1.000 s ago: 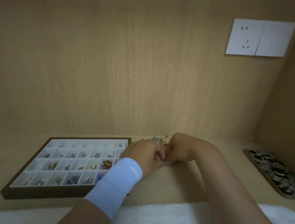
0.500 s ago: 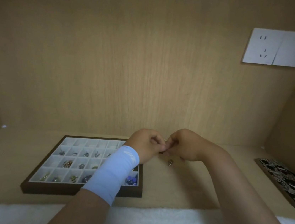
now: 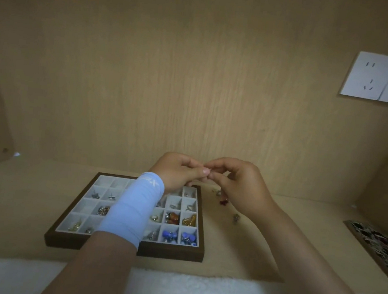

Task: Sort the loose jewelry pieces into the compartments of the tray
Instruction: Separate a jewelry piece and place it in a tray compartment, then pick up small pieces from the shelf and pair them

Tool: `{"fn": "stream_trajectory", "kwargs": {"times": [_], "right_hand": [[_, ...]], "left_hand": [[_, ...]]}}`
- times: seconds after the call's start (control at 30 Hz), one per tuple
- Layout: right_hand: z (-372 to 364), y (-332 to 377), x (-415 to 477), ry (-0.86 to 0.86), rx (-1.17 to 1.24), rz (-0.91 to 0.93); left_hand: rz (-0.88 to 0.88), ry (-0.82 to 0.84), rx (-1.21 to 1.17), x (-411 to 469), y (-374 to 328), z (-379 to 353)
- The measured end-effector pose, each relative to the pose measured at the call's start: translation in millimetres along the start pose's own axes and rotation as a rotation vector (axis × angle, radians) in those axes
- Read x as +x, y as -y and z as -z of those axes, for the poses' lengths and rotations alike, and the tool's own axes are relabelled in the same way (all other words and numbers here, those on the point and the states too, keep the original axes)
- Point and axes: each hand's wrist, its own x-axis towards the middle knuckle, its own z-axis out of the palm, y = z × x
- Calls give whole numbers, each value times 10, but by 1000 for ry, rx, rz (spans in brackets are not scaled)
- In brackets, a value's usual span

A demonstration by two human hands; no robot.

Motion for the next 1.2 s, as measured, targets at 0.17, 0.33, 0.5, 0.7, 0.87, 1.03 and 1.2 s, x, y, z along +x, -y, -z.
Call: {"fn": "stream_trajectory", "kwargs": {"times": [0.17,0.33,0.5,0.7,0.87,1.03,1.2], "right_hand": [[-73,-12,1,-4,-57,1],[-155,-13,145,80,-172,-70],[-317,61,330,339,-583,-116],[-471,79,412,442,-825,-120],[-528,56,406,437,-833,-132],[-280,95,362,402,-672,-178],[217,13,264,384,-642,-267]], "left_hand": [[-5,70,22,4,94,74],[22,-18,48,35,216,65],[134,-24,371,35,389,39],[90,21,520,43,417,12],[51,14,591,33,382,-15],[63,-39,600,51,364,-86],[-64,-34,551,85,260,-243]]}}
